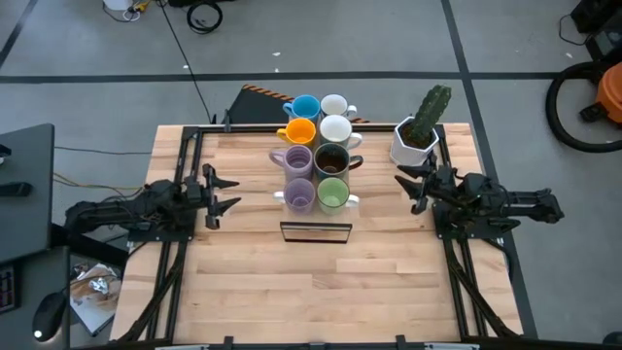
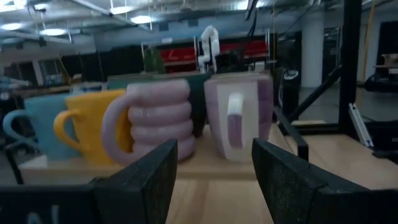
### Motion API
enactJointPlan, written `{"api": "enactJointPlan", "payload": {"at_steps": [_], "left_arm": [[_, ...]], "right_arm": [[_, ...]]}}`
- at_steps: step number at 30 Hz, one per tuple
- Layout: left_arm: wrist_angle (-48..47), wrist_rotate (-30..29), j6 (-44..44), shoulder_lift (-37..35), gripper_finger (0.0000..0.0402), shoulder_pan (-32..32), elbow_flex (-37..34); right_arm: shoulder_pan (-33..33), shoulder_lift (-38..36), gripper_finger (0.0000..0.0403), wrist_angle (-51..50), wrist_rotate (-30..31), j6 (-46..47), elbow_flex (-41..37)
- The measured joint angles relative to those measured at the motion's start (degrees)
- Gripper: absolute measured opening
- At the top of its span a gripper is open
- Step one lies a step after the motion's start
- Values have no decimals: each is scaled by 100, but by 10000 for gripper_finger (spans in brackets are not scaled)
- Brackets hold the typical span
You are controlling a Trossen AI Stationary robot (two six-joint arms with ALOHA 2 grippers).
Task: Place coffee mugs
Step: Return to Home Position
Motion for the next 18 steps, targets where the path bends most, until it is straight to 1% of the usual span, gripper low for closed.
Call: {"api": "enactJointPlan", "payload": {"at_steps": [3, 6, 11, 13, 15, 18], "left_arm": [[79, -188, 177, -88, 212, -133, 0], [108, -359, 207, -135, 202, -254, 0], [74, -382, 199, -132, 180, -418, -2], [81, -390, 215, -132, 172, -495, -2], [108, -513, 290, -132, 165, -554, -2], [225, -686, 354, -132, 153, -623, -2]], "right_arm": [[-70, 0, 167, 89, -46, 80, -156], [-114, -2, 167, 450, -168, 79, -364], [-181, 20, 167, 526, -243, 165, -361], [-201, 18, 167, 527, -359, 113, -361], [-221, 20, 167, 494, -482, 71, -361], [-259, 20, 167, 498, -462, 79, -361]]}}
